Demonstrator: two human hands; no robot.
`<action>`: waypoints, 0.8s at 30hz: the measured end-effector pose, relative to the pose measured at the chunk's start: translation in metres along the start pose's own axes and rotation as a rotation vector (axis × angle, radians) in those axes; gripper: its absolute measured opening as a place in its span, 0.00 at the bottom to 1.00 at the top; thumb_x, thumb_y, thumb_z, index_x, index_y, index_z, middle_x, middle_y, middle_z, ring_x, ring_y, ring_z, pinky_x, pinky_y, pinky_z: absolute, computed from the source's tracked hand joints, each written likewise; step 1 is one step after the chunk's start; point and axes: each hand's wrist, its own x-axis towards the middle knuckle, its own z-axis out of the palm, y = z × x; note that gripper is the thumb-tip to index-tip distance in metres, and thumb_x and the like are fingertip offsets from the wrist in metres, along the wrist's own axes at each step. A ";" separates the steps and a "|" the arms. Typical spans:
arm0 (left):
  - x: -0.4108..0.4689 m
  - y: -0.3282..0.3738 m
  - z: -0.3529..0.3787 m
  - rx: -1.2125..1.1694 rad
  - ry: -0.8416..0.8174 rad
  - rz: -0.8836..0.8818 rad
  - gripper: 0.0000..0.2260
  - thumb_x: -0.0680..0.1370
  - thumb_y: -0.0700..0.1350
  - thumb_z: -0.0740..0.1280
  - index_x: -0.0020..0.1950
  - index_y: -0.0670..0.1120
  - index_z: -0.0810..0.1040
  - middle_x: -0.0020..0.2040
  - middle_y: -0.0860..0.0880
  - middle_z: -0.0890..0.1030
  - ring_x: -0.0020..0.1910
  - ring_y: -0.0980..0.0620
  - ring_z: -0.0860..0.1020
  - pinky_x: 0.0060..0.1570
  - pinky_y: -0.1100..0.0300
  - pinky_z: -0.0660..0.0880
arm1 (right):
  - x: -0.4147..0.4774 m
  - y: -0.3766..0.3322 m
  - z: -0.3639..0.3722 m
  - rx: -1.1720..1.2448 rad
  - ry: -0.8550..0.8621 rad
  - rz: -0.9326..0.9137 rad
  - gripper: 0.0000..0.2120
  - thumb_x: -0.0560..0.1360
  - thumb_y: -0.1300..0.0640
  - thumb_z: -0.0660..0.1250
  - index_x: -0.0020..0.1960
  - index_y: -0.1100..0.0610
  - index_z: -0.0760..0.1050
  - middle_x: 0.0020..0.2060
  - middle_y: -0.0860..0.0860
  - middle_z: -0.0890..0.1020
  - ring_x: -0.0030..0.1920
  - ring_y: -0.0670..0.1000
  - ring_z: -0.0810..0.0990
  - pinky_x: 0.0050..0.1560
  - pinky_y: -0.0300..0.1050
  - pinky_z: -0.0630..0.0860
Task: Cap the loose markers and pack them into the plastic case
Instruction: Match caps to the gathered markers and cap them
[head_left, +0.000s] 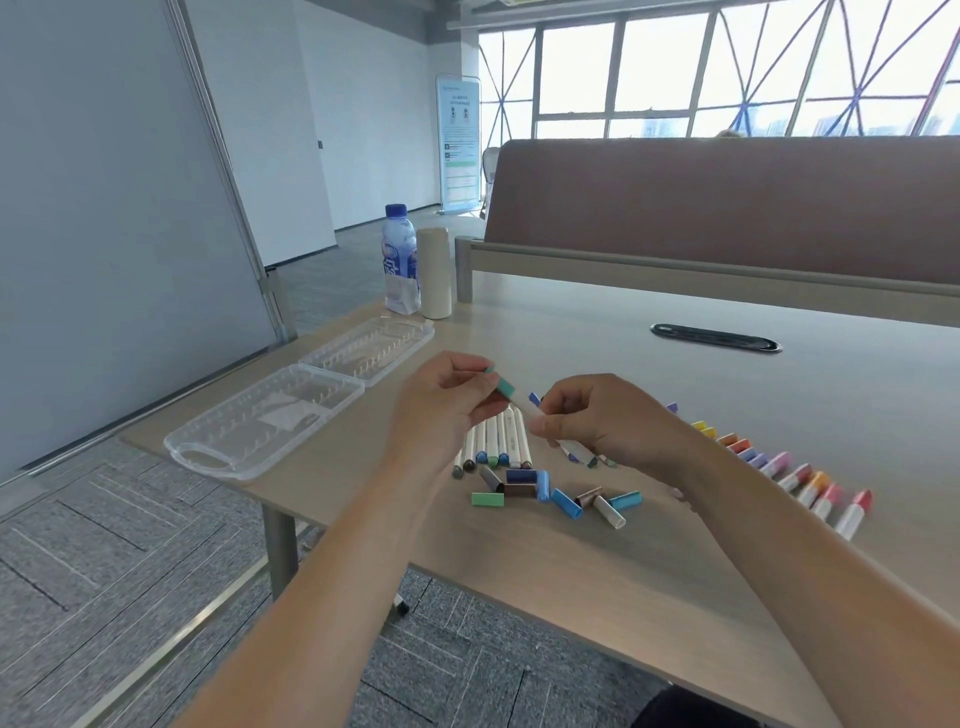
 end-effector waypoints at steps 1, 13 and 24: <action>-0.001 0.000 0.001 0.003 -0.014 0.001 0.04 0.78 0.33 0.67 0.49 0.40 0.79 0.43 0.42 0.83 0.44 0.45 0.84 0.45 0.59 0.82 | -0.001 0.000 -0.002 -0.005 -0.017 0.009 0.08 0.75 0.48 0.72 0.47 0.53 0.81 0.40 0.48 0.86 0.41 0.52 0.81 0.47 0.48 0.79; 0.001 -0.002 -0.005 0.108 -0.027 0.015 0.03 0.78 0.34 0.68 0.46 0.40 0.79 0.43 0.40 0.84 0.42 0.45 0.85 0.46 0.57 0.82 | -0.001 0.004 -0.002 -0.107 -0.005 -0.060 0.15 0.78 0.48 0.68 0.34 0.48 0.81 0.33 0.45 0.82 0.39 0.50 0.79 0.41 0.40 0.72; 0.000 -0.001 -0.005 0.067 -0.035 0.003 0.01 0.78 0.34 0.67 0.49 0.38 0.78 0.41 0.41 0.85 0.39 0.46 0.85 0.43 0.58 0.82 | -0.001 0.002 -0.001 -0.094 0.000 -0.073 0.15 0.78 0.48 0.68 0.35 0.51 0.83 0.35 0.47 0.82 0.43 0.53 0.80 0.43 0.40 0.73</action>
